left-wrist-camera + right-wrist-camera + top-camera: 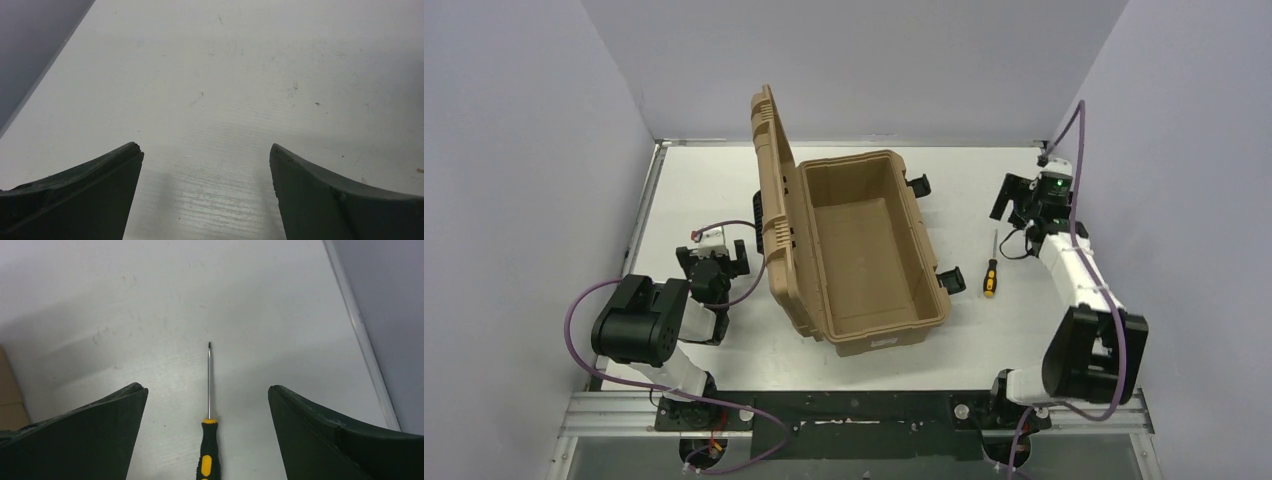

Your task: Put the screwdriver in the bin

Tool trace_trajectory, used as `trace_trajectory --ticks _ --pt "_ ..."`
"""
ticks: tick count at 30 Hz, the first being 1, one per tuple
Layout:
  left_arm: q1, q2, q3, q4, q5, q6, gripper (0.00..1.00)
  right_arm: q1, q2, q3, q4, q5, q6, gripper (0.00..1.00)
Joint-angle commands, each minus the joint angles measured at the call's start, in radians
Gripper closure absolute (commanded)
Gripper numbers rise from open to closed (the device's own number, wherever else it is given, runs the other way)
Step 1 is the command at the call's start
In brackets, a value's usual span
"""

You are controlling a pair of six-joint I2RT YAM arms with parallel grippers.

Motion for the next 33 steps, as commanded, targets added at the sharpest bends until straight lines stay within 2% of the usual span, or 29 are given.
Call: trace_trajectory --ticks 1,3,7,11,16,18,22,23,27,33 --pt "0.004 -0.005 0.025 0.034 0.008 -0.004 0.03 -0.001 0.186 0.128 -0.331 -0.027 -0.024 0.07" --pt "0.005 -0.005 0.025 0.032 0.007 -0.004 0.03 0.003 0.255 0.149 -0.369 -0.036 -0.02 0.14" --pt "0.005 -0.006 0.025 0.033 0.007 -0.003 0.03 0.03 0.326 0.12 -0.357 -0.041 -0.001 0.21" --pt "0.007 -0.005 0.025 0.033 0.008 -0.003 0.03 0.055 0.383 0.096 -0.339 -0.046 0.018 0.4" --pt "0.007 -0.006 0.025 0.032 0.01 -0.003 0.03 0.064 0.436 0.076 -0.329 -0.024 0.026 0.56" --pt "0.007 -0.006 0.025 0.032 0.01 -0.004 0.03 0.065 0.451 0.086 -0.342 -0.017 0.024 0.67" --pt "0.008 -0.003 0.025 0.032 0.012 -0.002 0.03 0.067 0.438 0.126 -0.38 -0.013 0.014 0.97" --pt "0.008 -0.004 0.025 0.033 0.012 -0.003 0.03 0.068 0.428 0.149 -0.4 -0.014 0.014 1.0" --pt "0.01 -0.003 0.025 0.033 0.013 -0.002 0.03 0.08 0.374 0.286 -0.522 -0.011 0.006 1.0" --pt "0.01 -0.001 0.027 0.035 0.014 -0.001 0.03 0.108 0.357 0.613 -0.743 0.024 0.002 1.0"
